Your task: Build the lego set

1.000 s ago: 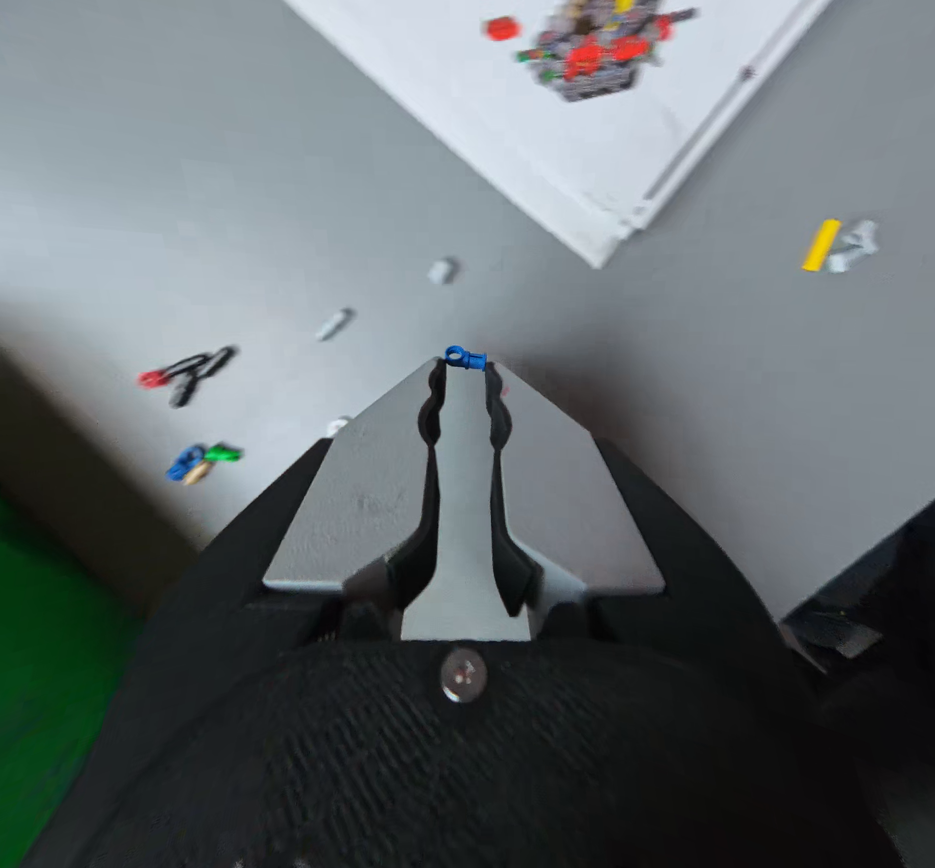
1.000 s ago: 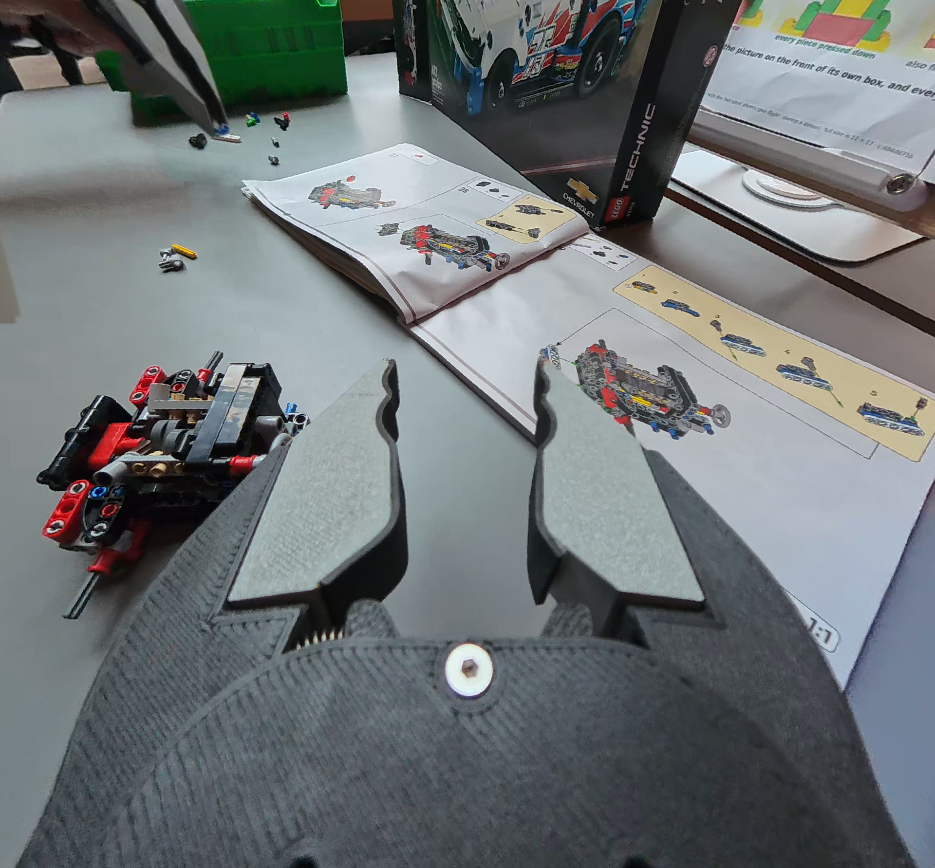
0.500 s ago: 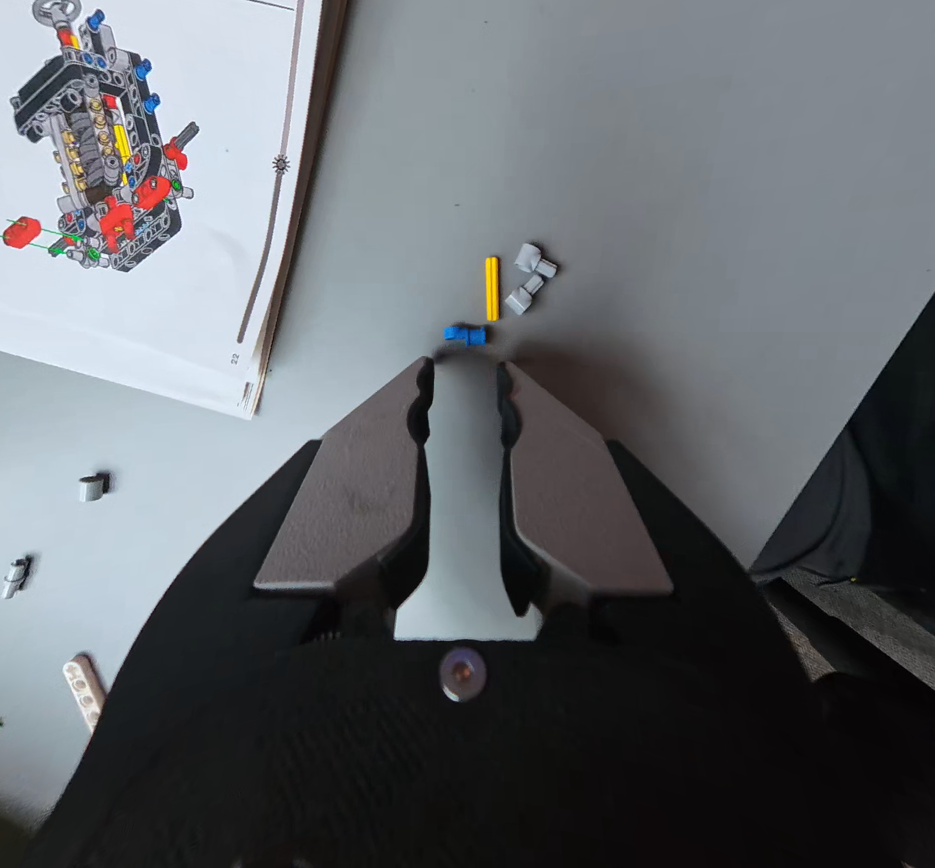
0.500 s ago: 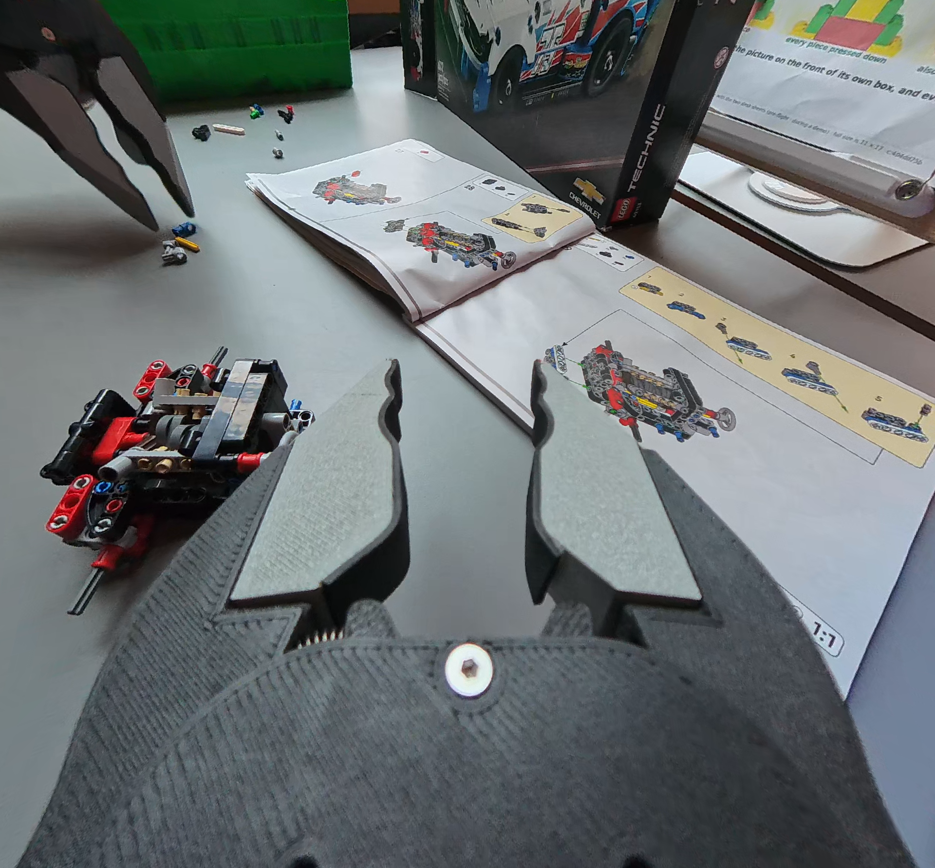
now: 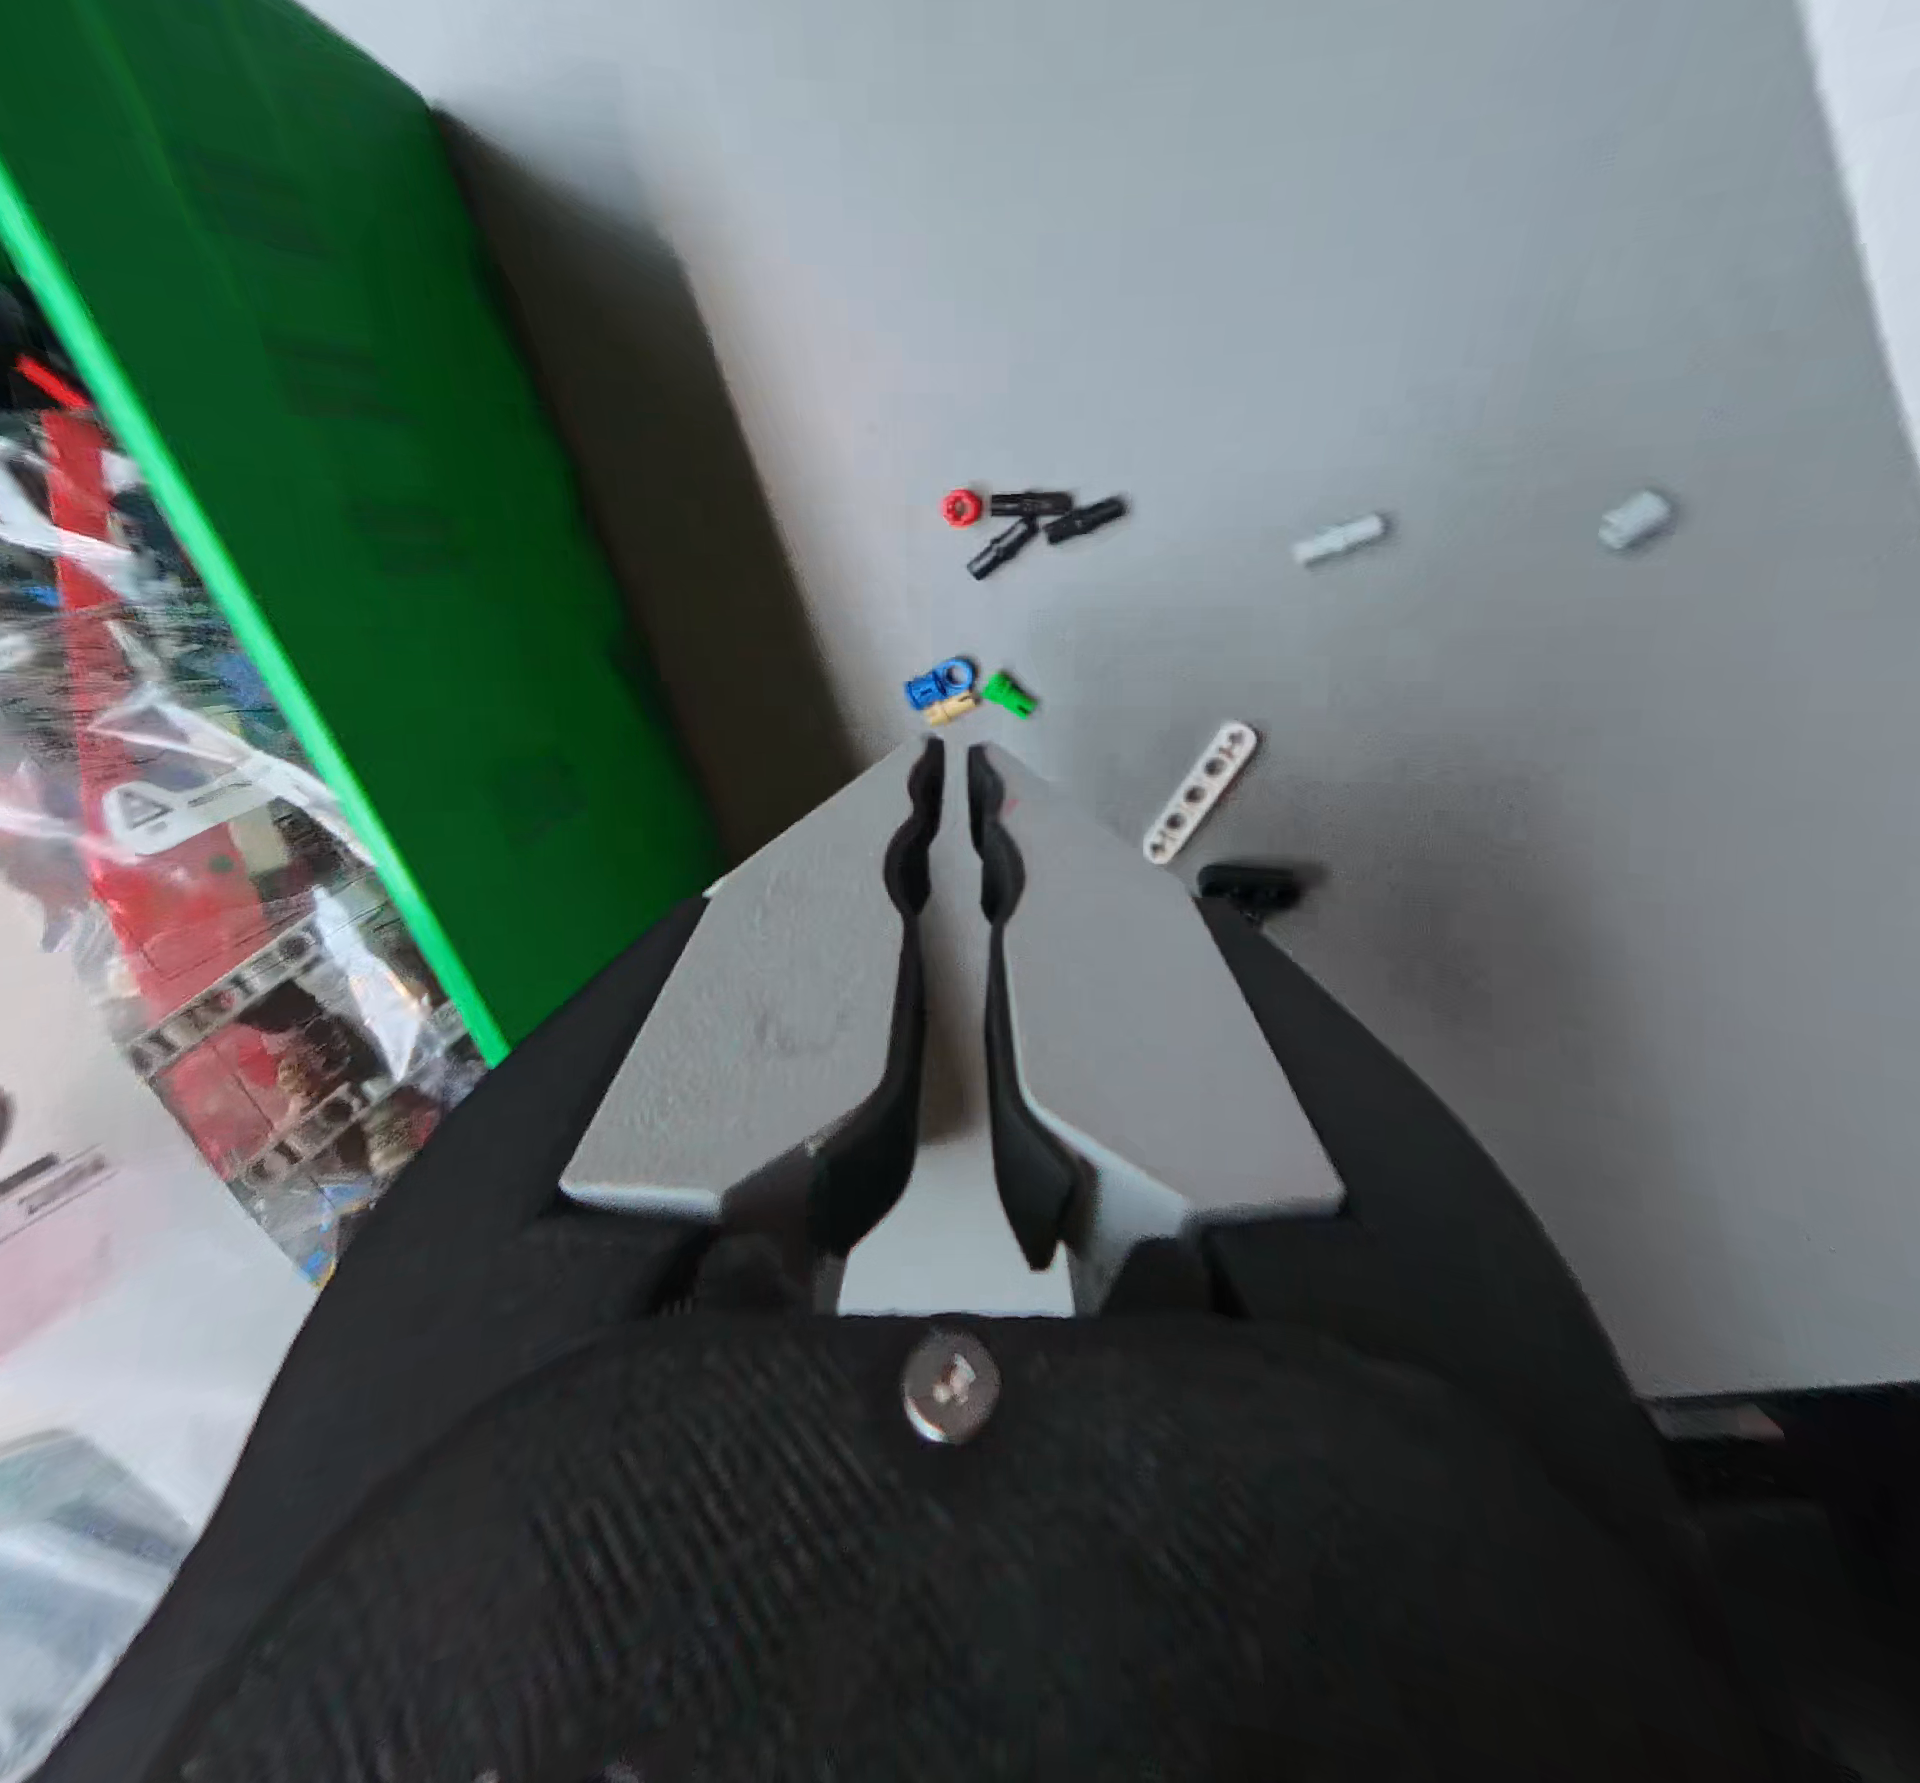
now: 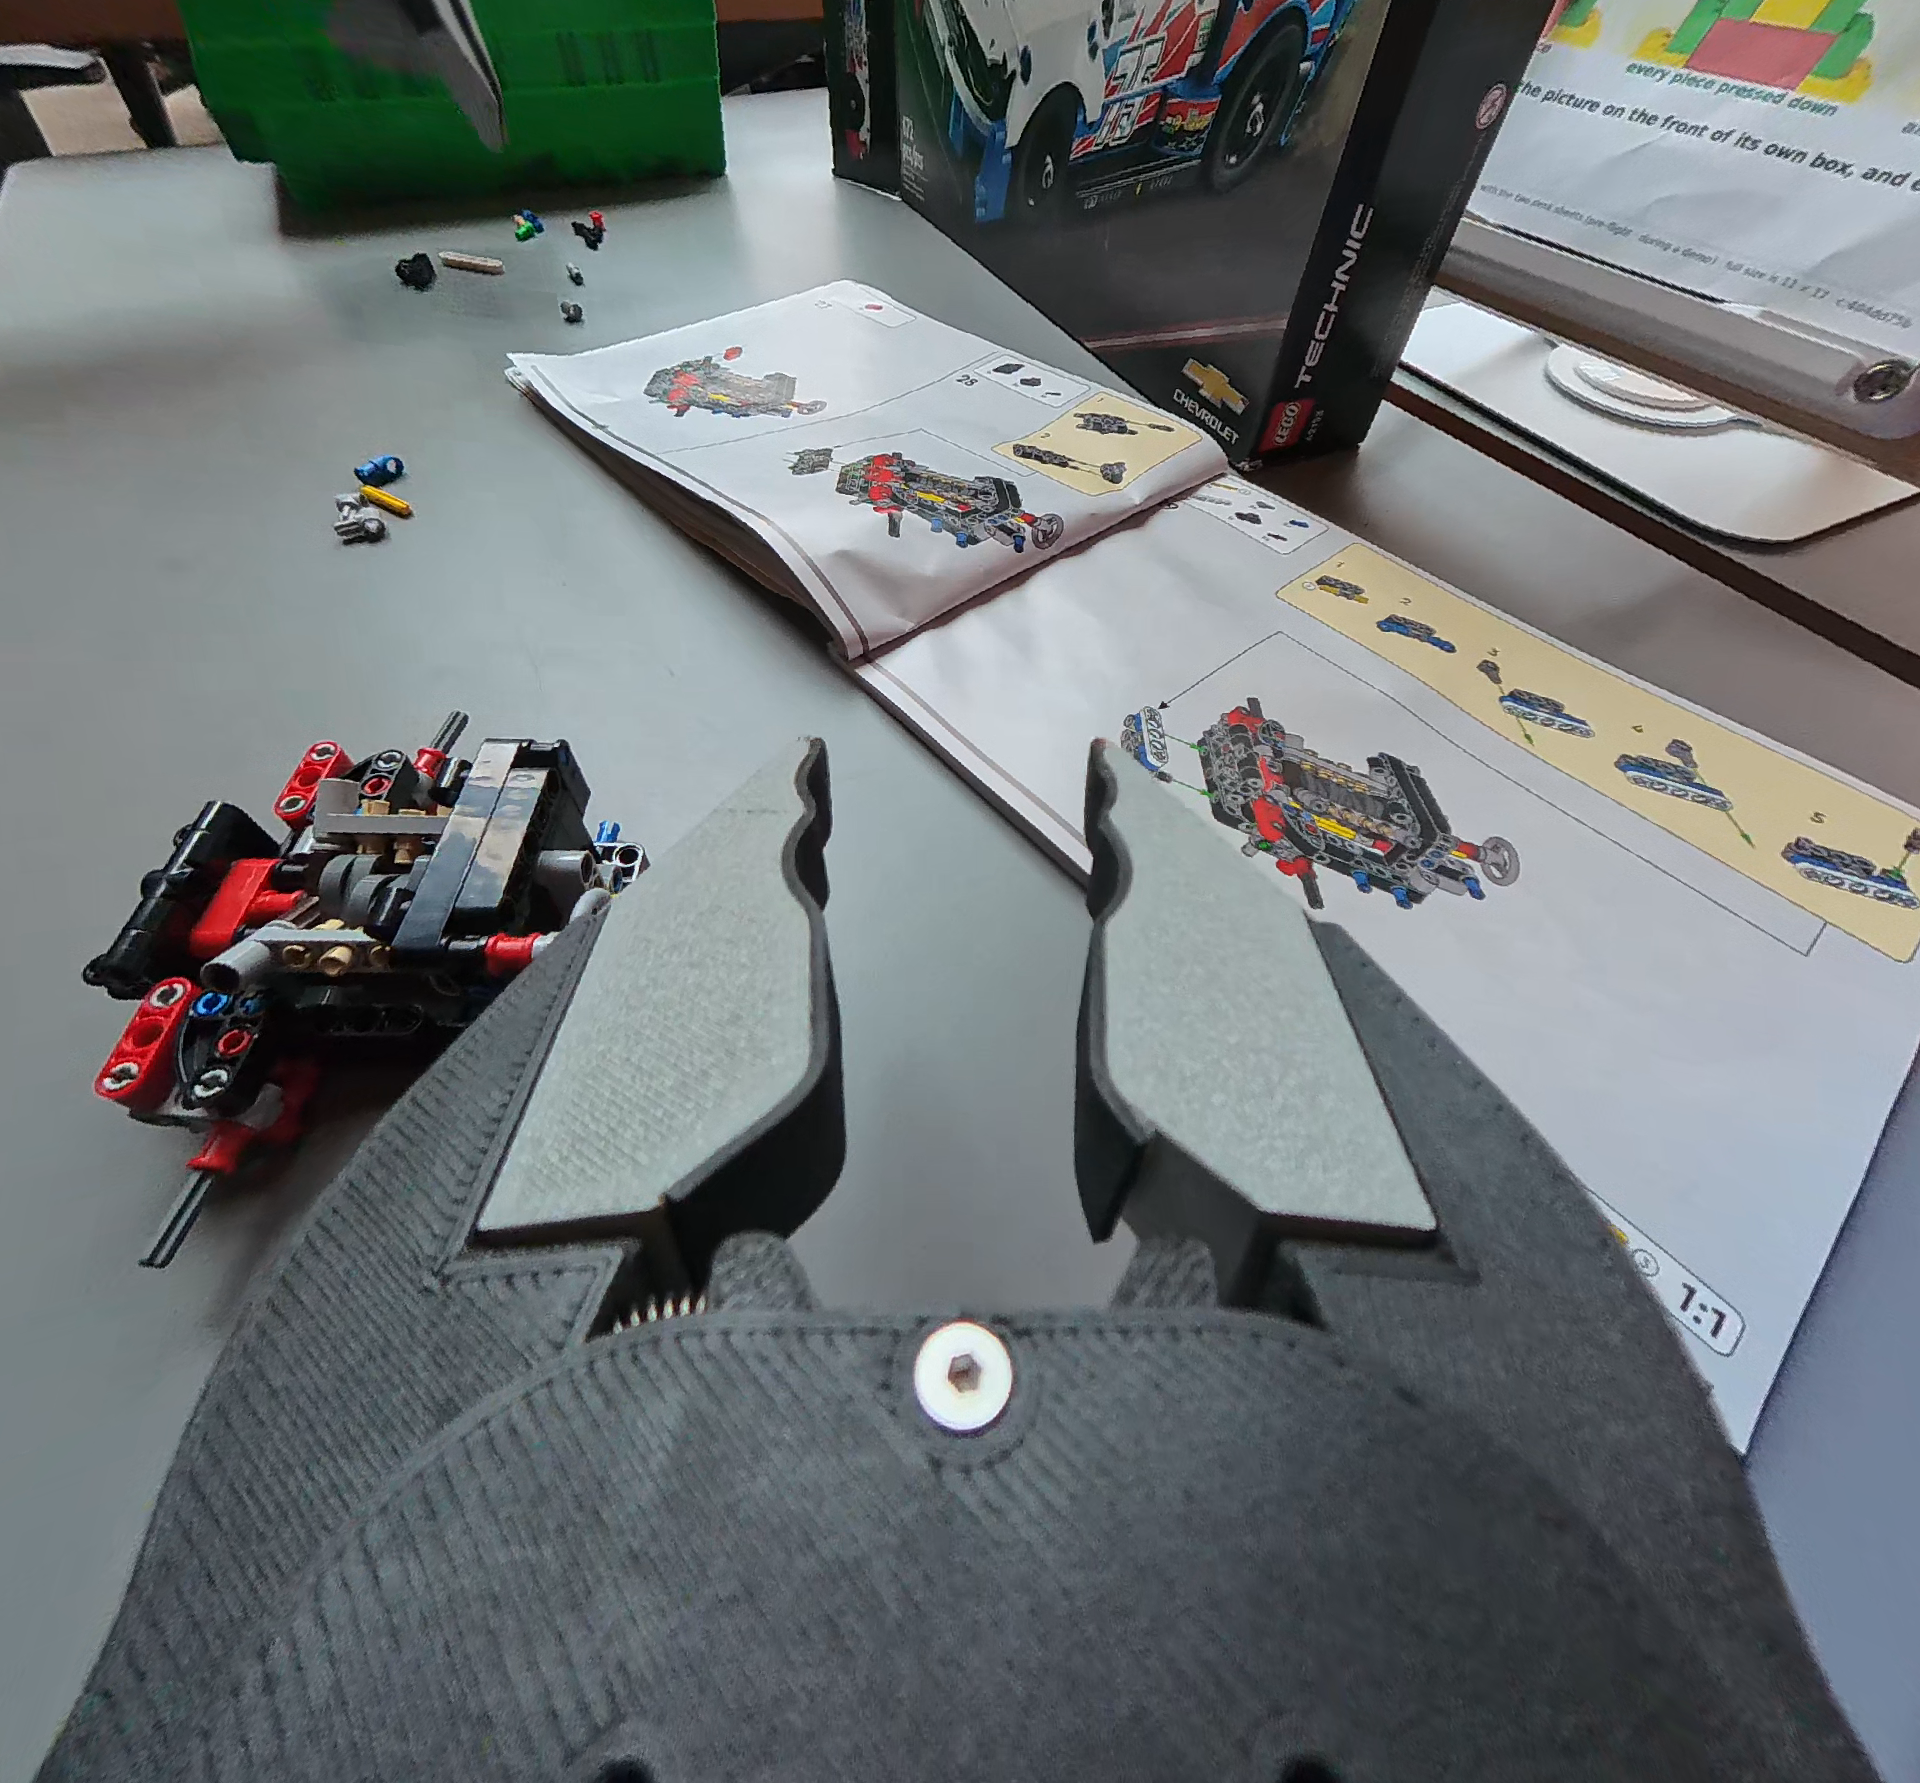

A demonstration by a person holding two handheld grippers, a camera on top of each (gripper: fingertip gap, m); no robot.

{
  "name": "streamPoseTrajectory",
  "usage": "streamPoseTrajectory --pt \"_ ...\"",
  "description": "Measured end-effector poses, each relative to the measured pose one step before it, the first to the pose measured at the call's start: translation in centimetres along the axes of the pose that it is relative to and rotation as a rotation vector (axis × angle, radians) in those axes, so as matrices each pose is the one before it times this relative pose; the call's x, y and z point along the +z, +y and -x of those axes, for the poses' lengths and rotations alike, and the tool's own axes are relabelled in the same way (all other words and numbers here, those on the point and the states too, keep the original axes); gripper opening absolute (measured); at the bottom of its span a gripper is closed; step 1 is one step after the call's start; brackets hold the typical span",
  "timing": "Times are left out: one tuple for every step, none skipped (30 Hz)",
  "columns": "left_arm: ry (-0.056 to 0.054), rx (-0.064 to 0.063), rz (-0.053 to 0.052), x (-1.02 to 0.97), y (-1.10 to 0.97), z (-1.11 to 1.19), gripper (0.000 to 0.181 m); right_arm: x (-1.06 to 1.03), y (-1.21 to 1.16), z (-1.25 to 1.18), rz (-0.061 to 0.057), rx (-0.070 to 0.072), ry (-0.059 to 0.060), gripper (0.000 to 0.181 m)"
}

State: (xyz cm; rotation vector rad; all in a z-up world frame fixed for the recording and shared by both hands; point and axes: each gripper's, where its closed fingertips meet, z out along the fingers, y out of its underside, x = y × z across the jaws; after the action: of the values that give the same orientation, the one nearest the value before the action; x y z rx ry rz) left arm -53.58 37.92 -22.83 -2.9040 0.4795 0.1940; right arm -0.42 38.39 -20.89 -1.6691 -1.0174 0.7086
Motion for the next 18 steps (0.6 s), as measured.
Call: streamPoseTrajectory --pt "0.0274 -0.0162 0.0397 0.843 0.074 0.008 0.007 -0.064 -0.037 -0.023 -0.0041 0.0005 0.0024 0.046" --pt "0.0082 -0.0095 0.0254 0.754 -0.092 0.155 0.008 -0.053 -0.014 -0.027 -0.0018 0.0021 0.0012 0.046" --pt "-0.0103 -0.0023 0.0158 0.672 -0.137 0.348 0.006 -0.029 -0.001 -0.034 -0.0010 0.0030 0.0000 0.046" --pt "-0.0096 0.0032 0.0202 0.607 0.000 0.292 0.007 -0.028 -0.019 -0.012 -0.0016 0.0032 -0.0014 0.046" --pt "-0.0123 -0.0005 0.0192 0.504 0.068 0.311 0.007 -0.009 -0.006 -0.014 -0.0008 0.0029 -0.0014 0.046" --pt "0.0060 -0.0054 0.0132 0.381 0.101 0.038 0.008 0.010 -0.002 -0.005 0.0000 0.0021 -0.0015 0.046" --pt "0.0227 -0.0107 0.0075 0.266 0.094 -0.191 0.008 0.005 0.015 0.002 0.0005 0.0014 -0.0017 0.045" --pt "0.0209 -0.0169 -0.0079 0.034 -0.080 -0.136 0.009 0.010 0.001 0.017 0.0004 0.0005 -0.0013 0.045" --pt "0.0127 -0.0148 -0.0091 -0.016 -0.091 -0.036 0.012 -0.001 0.003 0.016 0.0002 -0.0001 -0.0012 0.045" --pt "0.0149 -0.0029 -0.0038 0.028 -0.004 -0.159 0.011 0.018 0.007 0.018 0.0011 0.0004 -0.0017 0.045" --pt "0.0070 0.0037 -0.0051 0.009 0.002 -0.099 0.011 0.030 0.027 0.019 0.0022 0.0010 -0.0024 0.045" --pt "-0.0015 0.0027 -0.0007 -0.002 0.065 0.010 0.010 0.029 0.030 0.014 0.0025 0.0012 -0.0019 0.045" --pt "-0.0030 0.0000 0.0078 -0.018 0.180 0.063 0.010 0.022 0.021 -0.001 0.0016 0.0010 -0.0006 0.044" --pt "-0.0023 -0.0001 0.0048 -0.004 0.131 0.075 0.010 0.003 0.001 -0.004 0.0002 0.0005 -0.0001 0.044" --pt "0.0052 0.0026 -0.0043 0.009 -0.006 -0.037 0.008 -0.005 -0.004 -0.004 -0.0004 0.0002 0.0001 0.044" --pt "0.0063 0.0029 -0.0059 0.010 -0.026 -0.040 0.007 -0.003 -0.007 -0.009 -0.0007 0.0002 0.0004 0.044" --pt "0.0038 0.0002 -0.0040 -0.001 0.001 0.017 0.007 -0.013 -0.010 0.004 -0.0004 0.0001 0.0001 0.044" --pt "0.0034 -0.0016 -0.0019 -0.006 0.019 0.002 0.007 0.001 -0.002 -0.005 -0.0002 -0.0001 0.0003 0.043"
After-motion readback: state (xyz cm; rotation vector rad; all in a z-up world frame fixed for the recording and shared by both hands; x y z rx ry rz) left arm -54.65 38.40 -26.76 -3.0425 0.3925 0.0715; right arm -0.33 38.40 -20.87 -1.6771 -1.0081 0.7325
